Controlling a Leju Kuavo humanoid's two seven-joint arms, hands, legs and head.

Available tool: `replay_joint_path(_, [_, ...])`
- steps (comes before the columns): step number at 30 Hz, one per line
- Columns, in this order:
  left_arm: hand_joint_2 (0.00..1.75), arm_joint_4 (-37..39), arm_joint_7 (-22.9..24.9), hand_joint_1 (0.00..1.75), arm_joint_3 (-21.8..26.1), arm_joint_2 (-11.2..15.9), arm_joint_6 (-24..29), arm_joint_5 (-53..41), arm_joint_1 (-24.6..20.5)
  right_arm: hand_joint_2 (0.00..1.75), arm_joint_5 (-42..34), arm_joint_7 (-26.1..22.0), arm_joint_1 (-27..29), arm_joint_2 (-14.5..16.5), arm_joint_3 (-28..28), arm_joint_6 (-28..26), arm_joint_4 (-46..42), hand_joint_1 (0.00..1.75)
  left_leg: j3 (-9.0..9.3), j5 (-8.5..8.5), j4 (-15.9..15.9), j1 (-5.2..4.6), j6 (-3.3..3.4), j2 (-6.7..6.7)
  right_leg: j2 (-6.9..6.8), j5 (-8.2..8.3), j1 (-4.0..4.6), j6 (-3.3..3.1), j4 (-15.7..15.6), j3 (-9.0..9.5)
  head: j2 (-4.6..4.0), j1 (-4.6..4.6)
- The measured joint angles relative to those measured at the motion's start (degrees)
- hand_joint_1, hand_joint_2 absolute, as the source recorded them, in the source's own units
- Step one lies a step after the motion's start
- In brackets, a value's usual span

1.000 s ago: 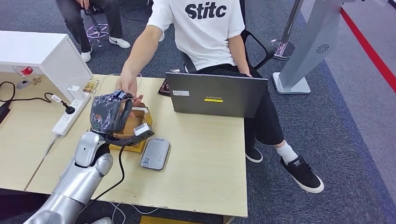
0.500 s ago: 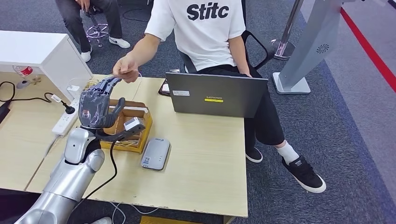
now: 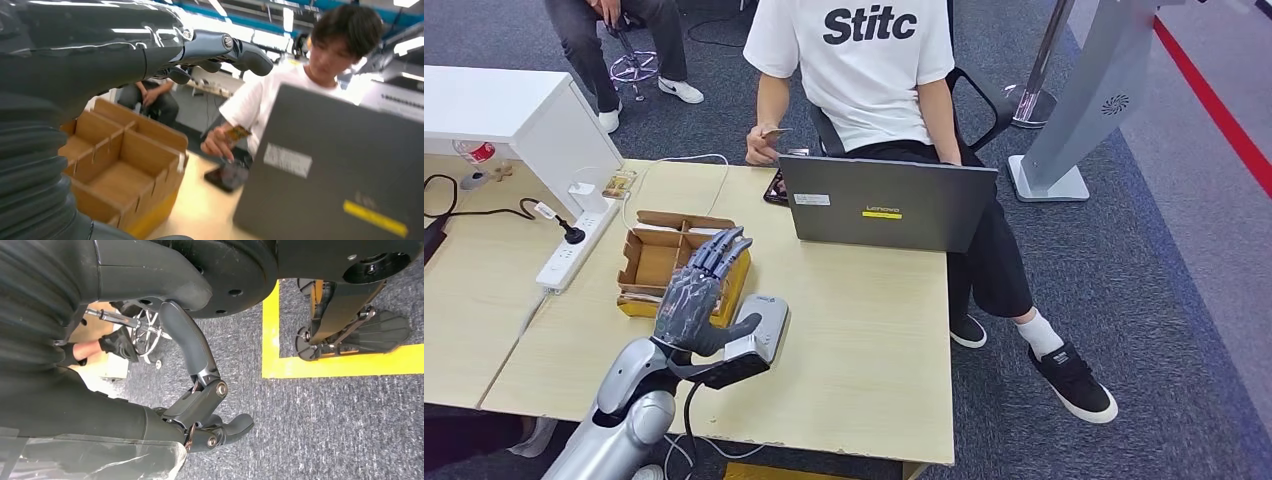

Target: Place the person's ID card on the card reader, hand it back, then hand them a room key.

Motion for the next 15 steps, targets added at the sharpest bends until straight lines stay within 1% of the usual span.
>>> replay_joint_path(2, [1.75, -0.5, 0.3, 0.0, -0.9, 0.6, -1.7, -0.8, 1.3, 1.75, 0.0, -0.3, 0.0, 0.0, -0.2, 0.1, 0.0, 0.0, 0.0, 0.0, 0.0, 0.01, -0.01, 0.0, 0.0, 0.0, 0.0, 0.0, 0.0, 0.0, 0.0, 0.0])
replay_joint_path(4, [1.75, -0.7, 1.5, 0.0, -1.7, 1.7, -2.2, -3.9, 2.3, 1.75, 0.2, -0.4, 0.0, 0.0, -0.3, 0.2, 0.0, 0.0, 0.01, 0.01, 0.0, 0.03, -0.02, 0.0, 0.01, 0.0, 0.01, -0.01, 0.0, 0.0, 0.0, -0.01])
replay_joint_path(8, [1.75, -0.6, 5.8, 0.0, -2.1, 5.2, -0.3, -12.8, 3.6, 1.75, 0.6, -0.4, 0.1, 0.0, -0.4, 0.3, 0.0, 0.0, 0.01, 0.03, 0.0, 0.05, -0.04, 0.0, 0.0, -0.01, 0.02, -0.02, 0.1, -0.02, 0.0, -0.01])
replay_joint_path(15, [1.75, 0.6, 11.9, 0.0, -2.1, 9.8, 2.2, -21.8, 3.9, 1.75, 0.9, 0.2, 0.1, 0.0, -0.4, 0.3, 0.0, 0.0, 0.0, 0.04, 0.0, 0.04, -0.06, -0.02, -0.01, -0.01, 0.02, -0.03, 0.1, -0.02, 0.0, -0.01])
